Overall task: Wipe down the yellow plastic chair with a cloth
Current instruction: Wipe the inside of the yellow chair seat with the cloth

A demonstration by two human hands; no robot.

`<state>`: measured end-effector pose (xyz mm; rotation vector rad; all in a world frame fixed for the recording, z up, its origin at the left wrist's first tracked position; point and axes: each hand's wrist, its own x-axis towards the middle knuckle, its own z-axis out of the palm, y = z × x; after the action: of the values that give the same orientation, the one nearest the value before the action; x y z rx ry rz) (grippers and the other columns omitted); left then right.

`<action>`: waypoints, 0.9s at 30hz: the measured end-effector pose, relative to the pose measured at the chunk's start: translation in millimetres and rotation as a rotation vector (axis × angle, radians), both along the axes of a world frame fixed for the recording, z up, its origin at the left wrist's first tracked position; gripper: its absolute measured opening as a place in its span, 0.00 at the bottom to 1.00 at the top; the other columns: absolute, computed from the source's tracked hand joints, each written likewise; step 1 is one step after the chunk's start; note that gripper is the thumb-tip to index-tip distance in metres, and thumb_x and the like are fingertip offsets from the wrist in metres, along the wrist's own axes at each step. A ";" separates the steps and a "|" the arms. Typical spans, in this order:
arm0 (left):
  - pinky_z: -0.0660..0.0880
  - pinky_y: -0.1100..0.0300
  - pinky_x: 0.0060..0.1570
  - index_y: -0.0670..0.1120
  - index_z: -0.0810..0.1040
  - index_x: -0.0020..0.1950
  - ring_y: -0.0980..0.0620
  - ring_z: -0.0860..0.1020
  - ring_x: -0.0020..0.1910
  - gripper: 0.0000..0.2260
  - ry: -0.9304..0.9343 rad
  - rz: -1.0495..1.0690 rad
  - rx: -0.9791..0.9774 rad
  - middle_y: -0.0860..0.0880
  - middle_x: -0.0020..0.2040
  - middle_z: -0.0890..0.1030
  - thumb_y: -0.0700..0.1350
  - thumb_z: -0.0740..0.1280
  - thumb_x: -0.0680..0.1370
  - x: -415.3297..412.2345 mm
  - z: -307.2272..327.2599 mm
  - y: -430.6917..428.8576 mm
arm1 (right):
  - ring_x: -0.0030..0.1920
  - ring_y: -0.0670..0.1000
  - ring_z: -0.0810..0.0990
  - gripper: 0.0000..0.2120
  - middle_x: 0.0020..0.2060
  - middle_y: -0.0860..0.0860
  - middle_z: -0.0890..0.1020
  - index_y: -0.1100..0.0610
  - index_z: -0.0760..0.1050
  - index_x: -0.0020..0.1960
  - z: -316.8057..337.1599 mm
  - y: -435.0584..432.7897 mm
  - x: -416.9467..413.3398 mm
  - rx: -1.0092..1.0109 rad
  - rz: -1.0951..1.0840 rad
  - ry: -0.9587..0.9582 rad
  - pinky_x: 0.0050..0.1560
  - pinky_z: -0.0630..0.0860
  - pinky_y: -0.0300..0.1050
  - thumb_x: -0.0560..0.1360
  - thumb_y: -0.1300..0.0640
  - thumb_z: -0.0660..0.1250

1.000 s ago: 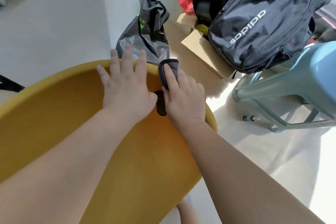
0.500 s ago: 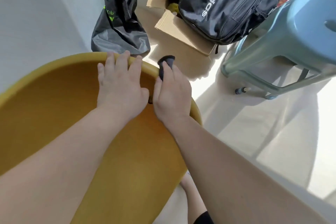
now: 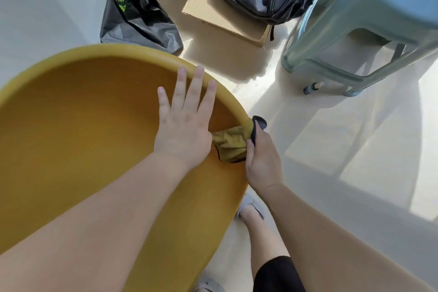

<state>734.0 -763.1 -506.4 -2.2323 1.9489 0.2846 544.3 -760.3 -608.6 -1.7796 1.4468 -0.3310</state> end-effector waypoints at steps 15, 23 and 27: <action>0.43 0.31 0.76 0.51 0.48 0.83 0.42 0.39 0.81 0.45 0.144 0.084 -0.164 0.51 0.83 0.42 0.34 0.67 0.71 0.8 -20.2 8.1 | 0.63 0.62 0.74 0.32 0.75 0.61 0.66 0.55 0.58 0.79 -27.8 -4.4 41.4 -0.471 0.054 -0.009 0.63 0.71 0.54 0.78 0.61 0.64; 0.44 0.30 0.75 0.48 0.40 0.83 0.41 0.39 0.81 0.45 -0.077 -0.025 -0.104 0.46 0.83 0.37 0.44 0.68 0.76 -26.5 -29.0 16.0 | 0.72 0.61 0.68 0.32 0.82 0.58 0.47 0.49 0.54 0.82 -57.3 68.6 -1.7 -0.249 0.063 0.107 0.72 0.68 0.57 0.81 0.58 0.61; 0.45 0.31 0.76 0.49 0.44 0.83 0.44 0.39 0.82 0.41 0.026 0.004 -0.092 0.48 0.83 0.39 0.40 0.65 0.77 -21.4 -19.1 11.0 | 0.67 0.64 0.71 0.32 0.81 0.62 0.51 0.51 0.54 0.82 -40.6 33.4 9.9 -0.294 0.080 0.053 0.68 0.70 0.56 0.81 0.59 0.61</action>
<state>712.6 -752.1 -525.5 -2.2999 2.0105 0.2308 554.2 -726.9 -649.2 -2.0887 1.4156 -0.4784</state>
